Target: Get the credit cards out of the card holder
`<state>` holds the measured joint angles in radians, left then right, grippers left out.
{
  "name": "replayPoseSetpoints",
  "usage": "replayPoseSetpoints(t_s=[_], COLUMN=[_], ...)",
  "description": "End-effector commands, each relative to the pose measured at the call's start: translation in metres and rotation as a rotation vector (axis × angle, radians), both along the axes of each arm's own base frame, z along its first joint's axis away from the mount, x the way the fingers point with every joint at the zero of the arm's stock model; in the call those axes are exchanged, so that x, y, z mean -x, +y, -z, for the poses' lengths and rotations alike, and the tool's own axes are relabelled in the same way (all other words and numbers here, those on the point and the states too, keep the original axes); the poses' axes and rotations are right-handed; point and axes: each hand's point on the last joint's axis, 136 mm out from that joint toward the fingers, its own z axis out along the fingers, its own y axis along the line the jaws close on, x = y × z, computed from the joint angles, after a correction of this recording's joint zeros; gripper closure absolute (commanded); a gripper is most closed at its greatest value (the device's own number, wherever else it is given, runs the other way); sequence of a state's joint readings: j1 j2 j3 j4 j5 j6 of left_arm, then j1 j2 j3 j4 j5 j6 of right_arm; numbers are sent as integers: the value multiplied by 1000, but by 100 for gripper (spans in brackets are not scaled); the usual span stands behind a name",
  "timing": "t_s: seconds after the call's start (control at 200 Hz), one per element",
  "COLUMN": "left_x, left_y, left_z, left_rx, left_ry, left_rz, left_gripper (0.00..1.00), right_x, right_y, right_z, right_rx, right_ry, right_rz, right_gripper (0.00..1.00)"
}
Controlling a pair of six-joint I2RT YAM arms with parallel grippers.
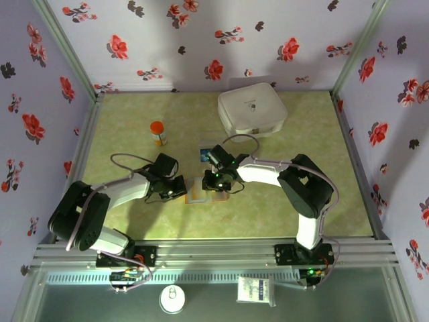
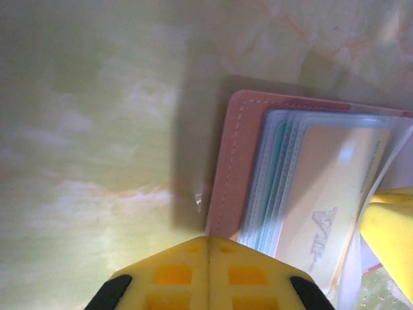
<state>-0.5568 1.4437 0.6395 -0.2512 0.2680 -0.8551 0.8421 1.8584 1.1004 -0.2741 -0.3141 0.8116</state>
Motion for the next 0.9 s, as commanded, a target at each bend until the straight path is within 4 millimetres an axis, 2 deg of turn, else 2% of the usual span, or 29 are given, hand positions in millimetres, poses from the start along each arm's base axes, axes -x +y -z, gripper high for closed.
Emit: replayPoseSetpoints(t_s=[0.0, 0.155, 0.29, 0.525, 0.895], left_x=[-6, -11, -15, -19, -20], left_y=[5, 0, -17, -35, -58], left_z=[-20, -37, -47, -45, -27], left_rx=[-19, 19, 119, 166, 191], left_ry=[-41, -67, -82, -69, -28], left_rz=[-4, -16, -9, 22, 54], left_gripper=[97, 91, 79, 66, 72], right_x=[3, 3, 2, 3, 4], right_y=[-12, -11, -11, -10, -11], right_z=[11, 10, 11, 10, 8], right_rx=[44, 34, 35, 32, 36], right_ry=[5, 6, 7, 11, 12], right_rz=[-3, -3, -3, -7, -7], right_gripper=[78, 78, 78, 78, 78])
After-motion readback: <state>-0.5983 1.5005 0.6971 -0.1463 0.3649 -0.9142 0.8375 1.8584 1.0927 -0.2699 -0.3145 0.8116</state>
